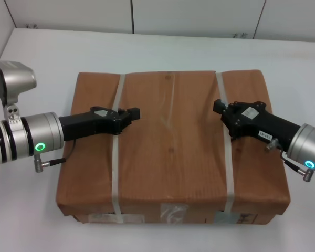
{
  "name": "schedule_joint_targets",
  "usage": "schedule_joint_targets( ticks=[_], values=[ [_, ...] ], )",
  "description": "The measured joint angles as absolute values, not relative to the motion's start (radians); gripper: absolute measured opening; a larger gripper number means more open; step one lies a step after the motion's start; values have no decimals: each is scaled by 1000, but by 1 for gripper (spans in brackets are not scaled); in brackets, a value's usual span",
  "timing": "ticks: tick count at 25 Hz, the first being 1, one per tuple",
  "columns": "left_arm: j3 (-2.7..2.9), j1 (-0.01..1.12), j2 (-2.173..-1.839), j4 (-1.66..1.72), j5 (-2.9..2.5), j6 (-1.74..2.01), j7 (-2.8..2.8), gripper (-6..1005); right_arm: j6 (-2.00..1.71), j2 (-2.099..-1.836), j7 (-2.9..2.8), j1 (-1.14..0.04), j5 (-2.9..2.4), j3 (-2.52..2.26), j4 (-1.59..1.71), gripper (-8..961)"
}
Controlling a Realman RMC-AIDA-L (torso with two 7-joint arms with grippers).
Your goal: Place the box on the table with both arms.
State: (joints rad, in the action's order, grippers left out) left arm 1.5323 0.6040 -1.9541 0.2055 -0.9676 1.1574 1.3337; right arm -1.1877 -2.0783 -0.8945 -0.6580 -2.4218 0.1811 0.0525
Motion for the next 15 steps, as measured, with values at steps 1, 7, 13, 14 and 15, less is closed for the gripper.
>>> schedule_joint_targets(
  ticks=[1, 7, 13, 14, 15],
  values=[
    [1533, 604, -1954, 206, -968, 1149, 1333, -1, -1172, -2078, -896, -661, -2422, 178, 46, 4],
    [1536, 606, -1966, 203, -974, 1066, 1304, -1, -1053, -2079, -899, -679, -2425, 169, -1, 4],
    [1538, 620, -1995, 204, -1020, 963, 1284, -2, -944, -2078, -912, -700, -2437, 156, -34, 4],
    [1539, 623, -1999, 205, -1028, 948, 1283, -2, -930, -2078, -913, -704, -2437, 155, -39, 4],
    [1538, 627, -2006, 206, -1038, 928, 1281, -2, -914, -2078, -913, -708, -2438, 155, -46, 4]
  ],
)
